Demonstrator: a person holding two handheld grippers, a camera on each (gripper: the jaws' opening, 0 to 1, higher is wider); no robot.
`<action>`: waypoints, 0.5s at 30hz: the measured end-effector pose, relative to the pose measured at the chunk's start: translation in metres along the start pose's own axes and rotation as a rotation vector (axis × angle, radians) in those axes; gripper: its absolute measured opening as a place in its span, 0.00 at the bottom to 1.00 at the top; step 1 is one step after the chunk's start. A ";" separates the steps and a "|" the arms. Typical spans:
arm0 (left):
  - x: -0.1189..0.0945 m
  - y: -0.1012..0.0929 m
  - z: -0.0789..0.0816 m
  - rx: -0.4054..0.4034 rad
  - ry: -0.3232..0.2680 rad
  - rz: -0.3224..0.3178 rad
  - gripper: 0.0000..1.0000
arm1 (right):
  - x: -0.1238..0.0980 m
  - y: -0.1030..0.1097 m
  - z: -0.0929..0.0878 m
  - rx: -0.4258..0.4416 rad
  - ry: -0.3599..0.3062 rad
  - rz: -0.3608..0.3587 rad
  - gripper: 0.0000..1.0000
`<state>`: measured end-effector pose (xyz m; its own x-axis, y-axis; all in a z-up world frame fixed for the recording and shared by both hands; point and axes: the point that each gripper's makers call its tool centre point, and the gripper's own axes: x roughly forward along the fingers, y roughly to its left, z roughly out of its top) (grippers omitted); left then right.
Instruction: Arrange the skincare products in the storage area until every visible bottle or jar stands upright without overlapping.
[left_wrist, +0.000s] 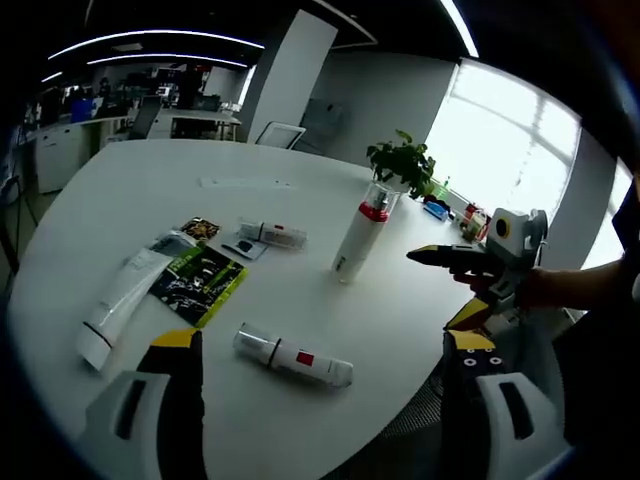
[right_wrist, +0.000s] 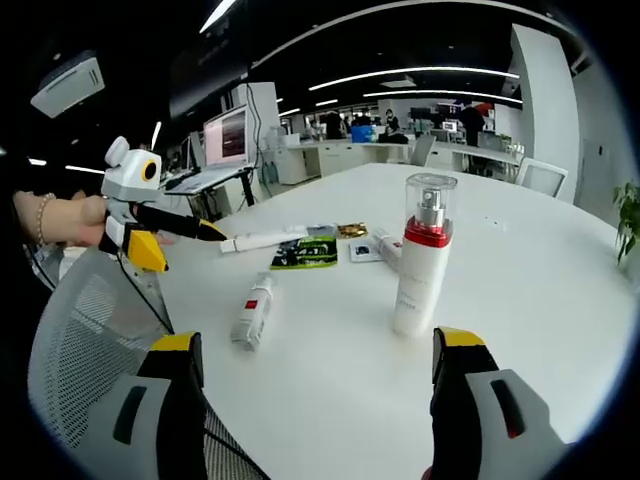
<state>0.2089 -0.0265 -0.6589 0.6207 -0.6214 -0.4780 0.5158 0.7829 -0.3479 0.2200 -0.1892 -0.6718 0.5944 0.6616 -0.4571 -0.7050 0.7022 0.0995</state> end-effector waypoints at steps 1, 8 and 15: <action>-0.001 0.000 -0.001 0.000 -0.003 0.003 0.93 | -0.001 0.001 0.000 0.001 -0.002 -0.004 0.95; -0.011 0.000 -0.008 -0.015 -0.008 0.028 0.93 | -0.008 0.000 -0.004 0.005 -0.008 -0.056 0.94; -0.022 0.006 -0.014 -0.023 -0.015 0.054 0.93 | -0.010 0.001 -0.004 0.003 -0.004 -0.065 0.93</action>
<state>0.1897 -0.0073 -0.6617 0.6563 -0.5786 -0.4842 0.4679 0.8156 -0.3404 0.2115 -0.1958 -0.6701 0.6401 0.6160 -0.4592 -0.6640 0.7442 0.0727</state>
